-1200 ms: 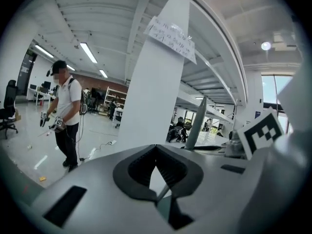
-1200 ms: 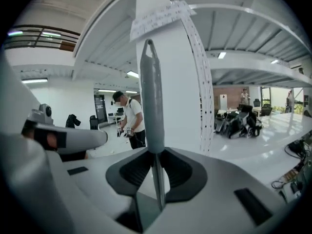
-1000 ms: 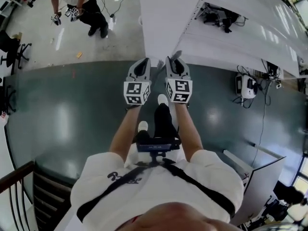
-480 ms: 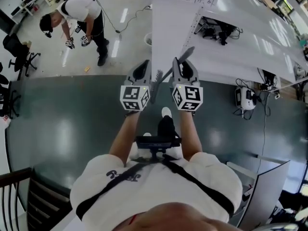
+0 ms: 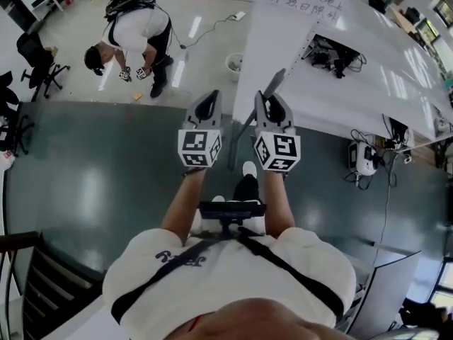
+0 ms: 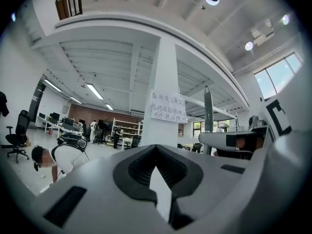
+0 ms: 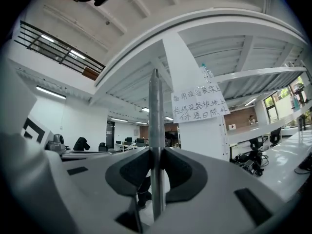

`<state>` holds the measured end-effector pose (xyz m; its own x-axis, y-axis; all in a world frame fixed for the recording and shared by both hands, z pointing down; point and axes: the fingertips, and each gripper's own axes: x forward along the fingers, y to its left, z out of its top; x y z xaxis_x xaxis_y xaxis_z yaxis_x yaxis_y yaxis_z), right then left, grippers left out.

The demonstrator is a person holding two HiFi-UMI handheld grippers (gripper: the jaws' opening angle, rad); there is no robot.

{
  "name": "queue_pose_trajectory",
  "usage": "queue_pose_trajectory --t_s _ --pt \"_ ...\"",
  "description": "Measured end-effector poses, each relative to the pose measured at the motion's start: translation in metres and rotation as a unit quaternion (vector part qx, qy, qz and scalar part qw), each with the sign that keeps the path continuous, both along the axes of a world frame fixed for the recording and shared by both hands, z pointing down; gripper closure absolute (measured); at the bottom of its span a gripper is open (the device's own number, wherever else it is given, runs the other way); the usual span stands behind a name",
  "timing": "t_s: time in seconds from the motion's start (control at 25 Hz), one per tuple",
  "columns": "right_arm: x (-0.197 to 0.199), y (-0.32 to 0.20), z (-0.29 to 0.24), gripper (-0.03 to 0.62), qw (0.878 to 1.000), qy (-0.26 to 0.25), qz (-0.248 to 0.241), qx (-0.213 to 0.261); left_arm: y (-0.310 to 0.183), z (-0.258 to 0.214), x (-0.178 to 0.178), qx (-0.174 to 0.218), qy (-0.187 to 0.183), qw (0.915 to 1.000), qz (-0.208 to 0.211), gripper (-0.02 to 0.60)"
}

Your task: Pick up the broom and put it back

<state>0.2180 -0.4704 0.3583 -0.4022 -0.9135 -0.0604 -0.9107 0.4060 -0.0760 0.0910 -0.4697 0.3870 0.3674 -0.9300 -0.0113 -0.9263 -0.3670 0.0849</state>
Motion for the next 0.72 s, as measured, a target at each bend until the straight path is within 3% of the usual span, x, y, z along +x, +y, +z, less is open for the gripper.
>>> queue_pose_trajectory --t_s 0.24,0.4,0.56,0.72 --pt "-0.078 0.007 -0.006 0.499 0.996 -0.006 -0.089 0.007 0.020 -0.001 -0.063 0.001 0.007 0.9986 -0.053 0.571" --pt "-0.146 0.025 -0.010 0.499 0.984 -0.012 -0.178 0.003 0.048 -0.006 -0.118 0.004 0.014 0.9930 -0.118 0.571" --pt "-0.224 0.037 -0.013 0.499 0.958 -0.015 -0.287 0.001 0.074 -0.012 -0.181 0.010 0.018 0.9788 -0.204 0.569" --pt "-0.294 0.050 -0.020 0.499 0.923 -0.014 -0.384 0.010 0.101 -0.016 -0.240 0.011 0.015 0.9538 -0.300 0.569"
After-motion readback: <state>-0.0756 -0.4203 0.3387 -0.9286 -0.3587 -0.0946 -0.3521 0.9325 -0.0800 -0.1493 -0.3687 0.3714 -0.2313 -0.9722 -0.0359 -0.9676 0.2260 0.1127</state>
